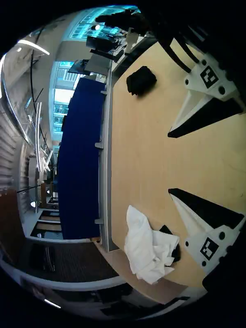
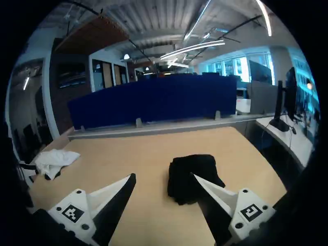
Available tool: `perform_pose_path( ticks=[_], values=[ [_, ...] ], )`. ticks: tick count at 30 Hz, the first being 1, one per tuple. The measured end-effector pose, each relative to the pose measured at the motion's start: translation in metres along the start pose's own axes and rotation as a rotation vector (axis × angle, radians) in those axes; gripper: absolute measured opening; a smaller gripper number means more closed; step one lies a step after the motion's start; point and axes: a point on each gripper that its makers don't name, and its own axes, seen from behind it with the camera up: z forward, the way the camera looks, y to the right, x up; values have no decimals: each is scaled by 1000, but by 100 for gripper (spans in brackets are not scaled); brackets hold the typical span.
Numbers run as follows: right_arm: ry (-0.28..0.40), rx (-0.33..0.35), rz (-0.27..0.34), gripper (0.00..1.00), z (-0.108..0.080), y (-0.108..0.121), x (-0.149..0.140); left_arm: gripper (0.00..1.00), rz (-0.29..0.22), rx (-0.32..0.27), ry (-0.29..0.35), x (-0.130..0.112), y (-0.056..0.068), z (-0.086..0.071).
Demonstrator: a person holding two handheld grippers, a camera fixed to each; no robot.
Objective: Fold towel
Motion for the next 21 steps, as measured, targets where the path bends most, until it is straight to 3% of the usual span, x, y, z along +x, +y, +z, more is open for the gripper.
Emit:
perform_pose_path(
  ticks=[9,21],
  values=[
    [161,-46,16,100,-20,-7,28,91,1,-7,72,25,-4,9],
    [177,-52,27,100,-21,-12,30,91,5,19,219,63,-15,15]
  ],
)
